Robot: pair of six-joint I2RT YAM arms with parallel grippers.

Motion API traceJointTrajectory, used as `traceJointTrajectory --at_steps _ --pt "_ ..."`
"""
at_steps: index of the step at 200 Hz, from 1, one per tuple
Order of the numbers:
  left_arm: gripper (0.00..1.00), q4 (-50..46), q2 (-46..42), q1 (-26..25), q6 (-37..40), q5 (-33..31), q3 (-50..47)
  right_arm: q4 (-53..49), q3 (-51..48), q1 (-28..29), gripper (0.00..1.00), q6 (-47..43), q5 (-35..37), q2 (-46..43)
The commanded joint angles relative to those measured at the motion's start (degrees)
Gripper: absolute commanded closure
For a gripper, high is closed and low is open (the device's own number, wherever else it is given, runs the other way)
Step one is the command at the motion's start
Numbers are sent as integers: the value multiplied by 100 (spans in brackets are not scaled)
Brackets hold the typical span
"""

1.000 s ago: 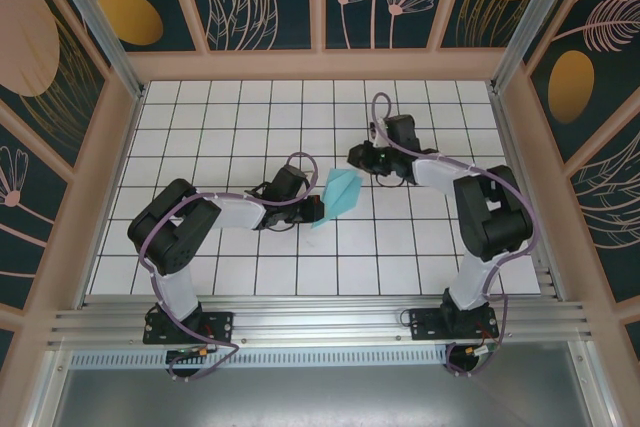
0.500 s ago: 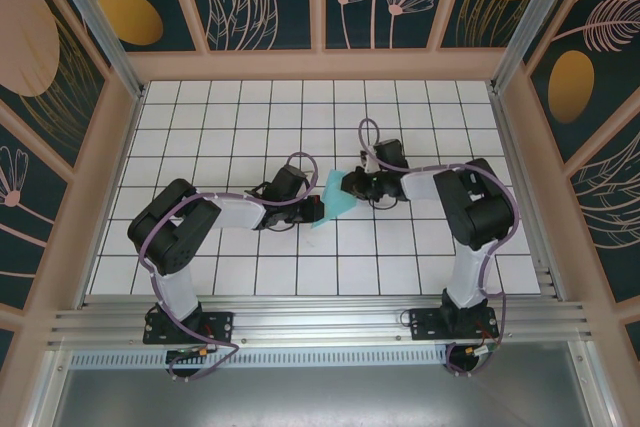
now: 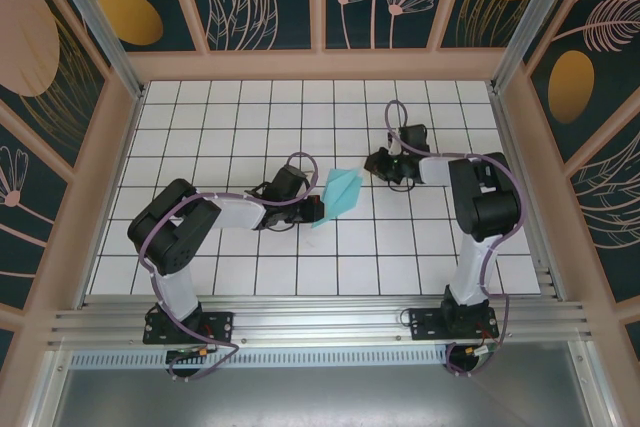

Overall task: Fold a paper plane with a square sheet of paper (pick it up from the middle)
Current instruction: Fourth fold the wing at the center of the table.

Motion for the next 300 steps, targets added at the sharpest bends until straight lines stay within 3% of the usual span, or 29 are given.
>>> traceJointTrajectory --at_steps 1,36,67,112,189,252,300 --pt "100 -1350 237 64 135 -449 -275 -133 124 56 84 -86 -171 -528" --pt "100 -1359 227 70 134 -431 -266 177 -117 401 84 146 -528 -997" --pt "100 -1375 211 64 140 -423 -216 401 -223 1047 86 384 -790 -763" --pt "100 -1409 167 64 150 -431 -206 1175 -740 1250 87 884 -847 -281" --pt "100 -1338 275 64 201 -501 -400 386 -472 903 88 432 284 60" --pt "100 -1304 316 64 195 -480 -438 -90 283 134 87 26 -100 451" --pt "100 -1321 272 64 148 -431 -378 -265 402 140 84 42 -417 -240"
